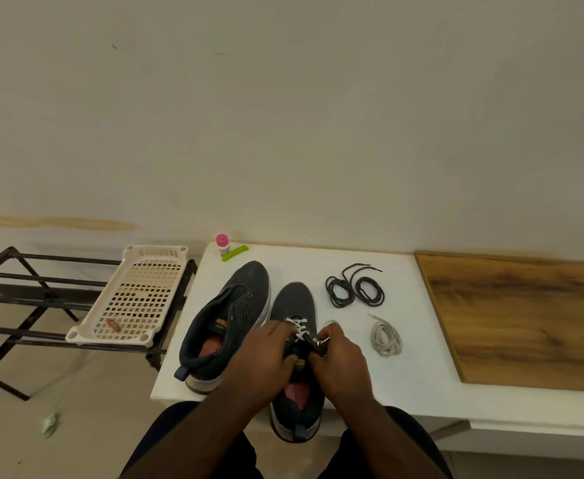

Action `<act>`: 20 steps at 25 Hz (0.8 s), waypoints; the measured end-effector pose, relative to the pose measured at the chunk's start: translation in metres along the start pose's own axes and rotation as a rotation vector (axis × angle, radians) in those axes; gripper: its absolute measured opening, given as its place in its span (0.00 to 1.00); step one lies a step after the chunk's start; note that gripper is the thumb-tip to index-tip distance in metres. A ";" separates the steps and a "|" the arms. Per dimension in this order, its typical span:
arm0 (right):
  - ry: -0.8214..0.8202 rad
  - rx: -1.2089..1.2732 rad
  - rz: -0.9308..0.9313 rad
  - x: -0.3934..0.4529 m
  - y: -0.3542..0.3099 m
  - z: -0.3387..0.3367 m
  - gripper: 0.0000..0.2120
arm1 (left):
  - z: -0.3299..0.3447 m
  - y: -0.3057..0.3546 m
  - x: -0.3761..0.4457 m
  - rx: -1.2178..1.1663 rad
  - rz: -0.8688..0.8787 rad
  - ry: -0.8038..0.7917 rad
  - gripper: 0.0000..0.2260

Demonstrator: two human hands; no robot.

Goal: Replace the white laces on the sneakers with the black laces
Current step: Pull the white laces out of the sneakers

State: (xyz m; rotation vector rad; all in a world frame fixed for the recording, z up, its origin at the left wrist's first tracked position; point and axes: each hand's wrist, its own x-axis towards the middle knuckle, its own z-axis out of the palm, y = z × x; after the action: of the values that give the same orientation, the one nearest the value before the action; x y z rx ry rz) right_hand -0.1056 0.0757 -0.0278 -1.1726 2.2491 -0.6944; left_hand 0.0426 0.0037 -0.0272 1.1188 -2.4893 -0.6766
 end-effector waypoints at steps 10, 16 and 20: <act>-0.010 -0.008 0.031 0.000 -0.004 -0.003 0.13 | -0.006 0.000 0.046 0.142 0.076 -0.095 0.09; -0.029 -0.028 0.000 0.000 -0.005 0.001 0.11 | -0.019 -0.010 0.049 0.070 0.142 -0.170 0.08; 0.023 -0.007 0.000 -0.003 -0.010 0.006 0.06 | 0.005 0.002 0.039 0.209 0.119 -0.166 0.06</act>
State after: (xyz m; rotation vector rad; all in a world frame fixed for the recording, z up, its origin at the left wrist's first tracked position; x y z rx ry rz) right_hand -0.0943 0.0716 -0.0254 -1.1734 2.2726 -0.7035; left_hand 0.0141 -0.0241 -0.0265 1.0090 -2.7958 -0.5033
